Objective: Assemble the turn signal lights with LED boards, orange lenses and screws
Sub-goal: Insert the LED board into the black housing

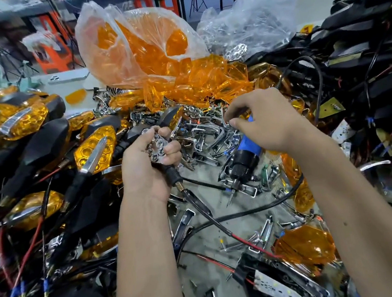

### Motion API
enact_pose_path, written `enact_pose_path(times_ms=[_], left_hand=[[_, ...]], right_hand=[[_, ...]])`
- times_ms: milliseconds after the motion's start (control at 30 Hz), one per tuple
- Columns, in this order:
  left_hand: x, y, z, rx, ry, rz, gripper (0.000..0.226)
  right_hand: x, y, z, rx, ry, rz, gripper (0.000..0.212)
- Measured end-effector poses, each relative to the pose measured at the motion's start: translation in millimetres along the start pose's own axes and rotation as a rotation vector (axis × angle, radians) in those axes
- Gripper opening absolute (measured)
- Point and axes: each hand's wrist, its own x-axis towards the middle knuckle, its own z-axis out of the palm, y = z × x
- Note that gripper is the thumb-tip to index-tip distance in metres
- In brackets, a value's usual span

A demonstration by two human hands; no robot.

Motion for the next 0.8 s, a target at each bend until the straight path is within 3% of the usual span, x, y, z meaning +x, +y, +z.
enact_pose_path(times_ms=[233,333,533,700,800], left_hand=[[1,-5,8,0.104,-0.024,0.033,0.007],[1,-12,15,0.192,-0.040,0.055,0.011],[1,-24,23,0.326,-0.045,0.060,0.013],[2,-30,23,0.359,-0.056,0.073,0.014],[4,-35,24,0.377,-0.057,0.071,0.016]], right_hand=[[-2,33,-25,0.107,0.212,0.233,0.020],[-11,49,-38,0.154,0.124,0.286,0.019],[-21,59,-46,-0.056,-0.091,0.325,0.028],[-26,64,-51,-0.098,-0.240,0.329,0.013],[-29,64,-53,-0.115,-0.357,0.325,0.018]])
